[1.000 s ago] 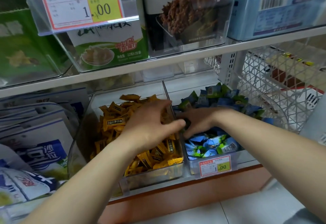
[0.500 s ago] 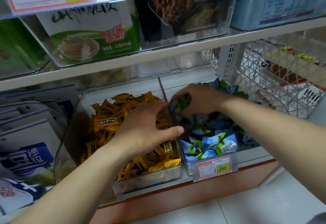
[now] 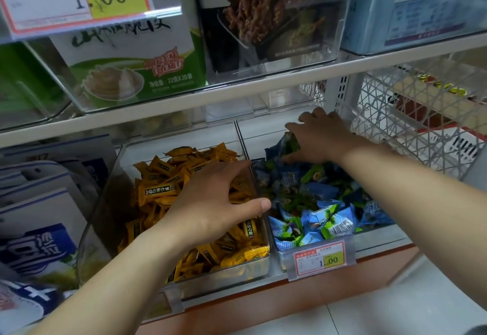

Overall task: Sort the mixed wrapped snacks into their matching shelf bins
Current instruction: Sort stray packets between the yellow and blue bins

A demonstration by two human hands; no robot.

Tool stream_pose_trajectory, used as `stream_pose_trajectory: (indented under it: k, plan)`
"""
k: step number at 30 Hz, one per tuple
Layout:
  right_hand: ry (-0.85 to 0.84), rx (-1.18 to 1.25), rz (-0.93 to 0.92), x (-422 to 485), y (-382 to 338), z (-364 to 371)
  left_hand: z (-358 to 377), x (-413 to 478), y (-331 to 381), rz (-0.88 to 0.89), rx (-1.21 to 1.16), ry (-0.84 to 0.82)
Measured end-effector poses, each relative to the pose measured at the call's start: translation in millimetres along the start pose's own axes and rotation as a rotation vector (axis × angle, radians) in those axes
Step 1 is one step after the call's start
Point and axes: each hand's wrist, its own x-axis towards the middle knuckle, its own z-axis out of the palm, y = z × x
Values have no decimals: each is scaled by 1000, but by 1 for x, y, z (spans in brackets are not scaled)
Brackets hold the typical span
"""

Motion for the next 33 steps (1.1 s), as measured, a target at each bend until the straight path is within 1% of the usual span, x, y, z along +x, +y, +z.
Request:
stream_pose_trajectory:
  k: [2,3,4,5,6,7,8,9,10,11,12,16,17,19,20,21,23,25,26,27,28,29,30,31,33]
  plan:
    - [127,108,-81,-5,-13,-10,0,0,0,8,6,4]
    - [180,226,-150,-10,-20,-15,1,0,-1,13,9,8]
    - [187,356,-225,-14,-27,-18,1,0,-1,19,12,11]
    - [115,455,-293,-20,-33,-20,1,1,-2,25,17,14]
    - [-32,507,-346,-26,-38,-20,1,1,-2,30,23,16]
    - [-222,508,-379,-33,-43,-17,1,0,-2,31,30,16]
    - [-395,438,-385,-37,-47,-12,1,0,-2,31,35,15]
    - [-490,317,-378,-41,-48,-6,1,0,-2,31,37,15]
    - [-505,213,-371,-42,-49,-1,1,0,-2,30,36,16]
    - [-475,171,-371,-43,-50,2,1,-1,-2,30,32,17]
    - [-431,193,-380,-43,-51,4,1,-1,-2,32,27,17]
    - [-337,370,-404,-42,-49,6,0,-1,-1,37,23,20]
    - [-289,436,-382,-40,-46,5,0,-1,-1,37,23,22]
    - [-100,553,-304,-34,-36,-1,0,-1,0,37,20,23]
    - [-11,550,-264,-30,-29,-4,0,-1,0,36,16,23]
    - [39,485,-229,-27,-23,-8,0,-1,0,33,13,22]
    - [71,372,-181,-27,-19,-13,-1,-1,0,27,6,19]
    - [133,444,-208,-35,-27,-14,-1,-1,1,22,-3,14]
    - [91,512,-261,-41,-33,-14,-1,-1,1,20,-9,13]
    - [-41,558,-313,-49,-40,-14,-1,-1,1,21,-15,15]
    - [-219,552,-357,-55,-47,-12,-2,-1,0,22,-18,18]
    - [-363,481,-392,-61,-53,-8,-2,-1,0,23,-18,19]
    - [-420,372,-411,-66,-57,-3,-2,-1,0,24,-19,18]
    - [-391,275,-412,-69,-61,2,-2,-2,0,25,-23,17]
    - [-293,156,-367,-72,-65,8,-2,-2,1,28,-26,18]
